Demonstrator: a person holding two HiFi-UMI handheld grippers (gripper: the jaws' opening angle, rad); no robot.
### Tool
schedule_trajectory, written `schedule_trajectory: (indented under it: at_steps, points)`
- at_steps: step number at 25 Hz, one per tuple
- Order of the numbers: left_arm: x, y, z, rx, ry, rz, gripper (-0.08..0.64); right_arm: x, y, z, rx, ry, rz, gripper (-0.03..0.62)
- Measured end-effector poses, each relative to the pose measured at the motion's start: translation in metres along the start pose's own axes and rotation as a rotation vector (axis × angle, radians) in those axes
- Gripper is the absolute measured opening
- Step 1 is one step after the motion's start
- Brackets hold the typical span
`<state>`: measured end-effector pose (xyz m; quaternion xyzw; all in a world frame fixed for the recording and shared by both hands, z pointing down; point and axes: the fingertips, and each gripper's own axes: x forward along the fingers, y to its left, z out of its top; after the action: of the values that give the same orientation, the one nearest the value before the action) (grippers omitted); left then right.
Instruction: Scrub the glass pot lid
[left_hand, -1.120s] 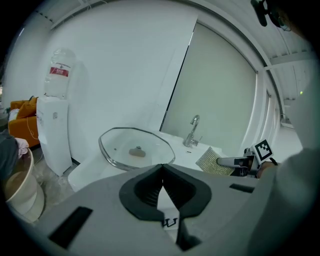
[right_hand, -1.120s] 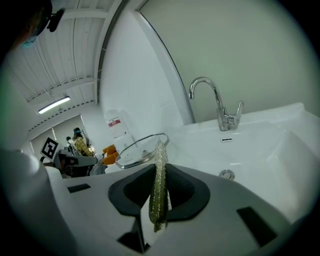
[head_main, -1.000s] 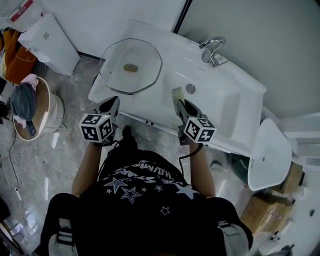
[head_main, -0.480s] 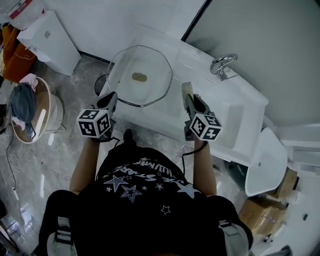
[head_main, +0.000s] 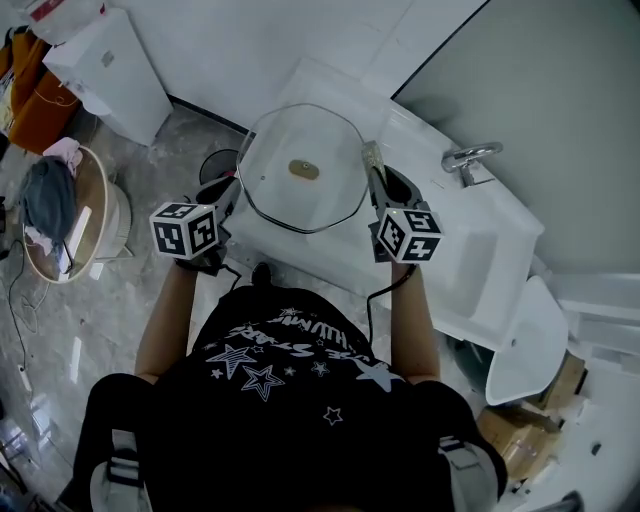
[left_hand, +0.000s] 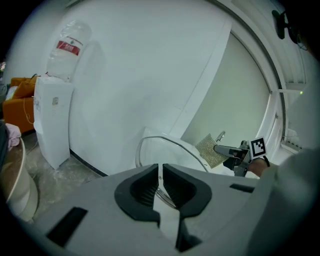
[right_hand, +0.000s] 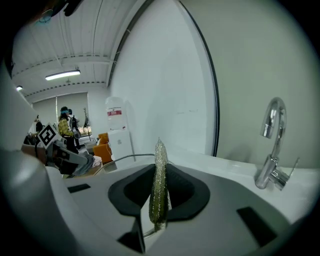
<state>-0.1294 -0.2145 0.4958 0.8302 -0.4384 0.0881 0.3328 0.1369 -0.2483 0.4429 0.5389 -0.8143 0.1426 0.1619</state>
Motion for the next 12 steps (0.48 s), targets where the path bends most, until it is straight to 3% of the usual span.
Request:
schedule_trajectory:
  at_steps: [5, 7, 12]
  points:
    - [0.008, 0.022, 0.001, -0.053, 0.035, -0.019, 0.036, 0.033, 0.012, 0.015, -0.051, 0.004, 0.01, 0.067]
    - [0.013, 0.025, 0.002, -0.091, 0.052, -0.06, 0.09, 0.044, 0.016, 0.018, -0.072, 0.014, 0.015, 0.067]
    - [0.031, 0.028, -0.002, -0.191, 0.117, -0.158, 0.131, 0.069, 0.026, 0.018, -0.118, 0.04, 0.019, 0.067]
